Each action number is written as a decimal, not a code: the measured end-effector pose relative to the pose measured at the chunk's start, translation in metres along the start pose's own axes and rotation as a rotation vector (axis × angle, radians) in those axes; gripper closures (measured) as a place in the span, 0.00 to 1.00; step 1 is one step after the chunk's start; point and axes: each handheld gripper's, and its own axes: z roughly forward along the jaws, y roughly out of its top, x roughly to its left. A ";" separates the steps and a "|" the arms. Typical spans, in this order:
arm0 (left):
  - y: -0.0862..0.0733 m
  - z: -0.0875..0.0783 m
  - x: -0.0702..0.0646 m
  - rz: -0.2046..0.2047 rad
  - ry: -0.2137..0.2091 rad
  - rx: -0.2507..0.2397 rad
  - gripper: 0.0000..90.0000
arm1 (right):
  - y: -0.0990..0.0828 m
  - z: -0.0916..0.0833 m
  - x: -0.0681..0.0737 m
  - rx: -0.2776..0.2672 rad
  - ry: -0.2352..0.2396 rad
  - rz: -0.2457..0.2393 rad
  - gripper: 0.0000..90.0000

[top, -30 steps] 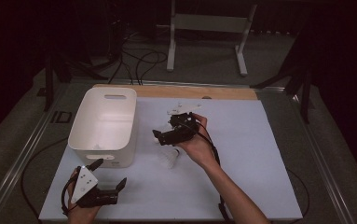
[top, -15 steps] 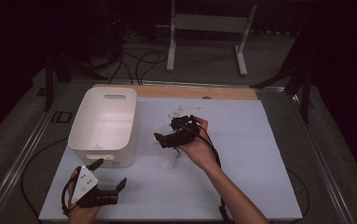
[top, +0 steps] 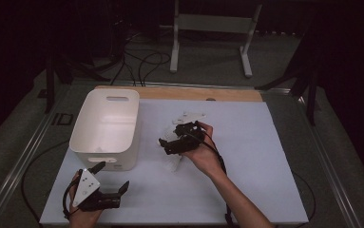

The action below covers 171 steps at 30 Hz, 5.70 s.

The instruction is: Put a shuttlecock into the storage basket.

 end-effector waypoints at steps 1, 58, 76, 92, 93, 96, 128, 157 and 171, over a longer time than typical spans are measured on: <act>0.000 0.000 0.000 0.001 -0.001 0.001 0.01 | -0.001 0.000 0.000 0.001 0.002 -0.002 0.10; 0.000 0.000 0.000 0.000 0.001 0.000 0.01 | -0.036 0.019 0.016 0.111 -0.028 -0.062 0.10; 0.000 0.000 0.000 0.001 0.003 0.001 0.01 | -0.044 0.032 0.014 0.184 -0.047 -0.078 0.11; 0.000 0.000 0.000 0.001 0.005 0.001 0.01 | -0.049 0.040 0.016 0.253 -0.059 -0.110 0.15; 0.000 0.000 0.000 0.001 0.005 0.001 0.01 | -0.049 0.040 0.016 0.261 -0.060 -0.116 0.15; 0.000 0.000 0.000 0.002 0.005 0.003 0.01 | -0.050 0.042 0.016 0.271 -0.060 -0.118 0.16; 0.000 0.000 0.000 0.002 0.006 0.007 0.01 | -0.046 0.026 -0.012 0.223 -0.176 -0.017 0.86; 0.000 0.000 0.000 0.001 0.006 0.006 0.01 | -0.046 0.018 -0.020 0.213 -0.165 0.034 0.99; 0.000 0.000 0.000 0.002 0.006 0.006 0.01 | -0.043 0.013 -0.019 0.184 -0.161 0.044 0.99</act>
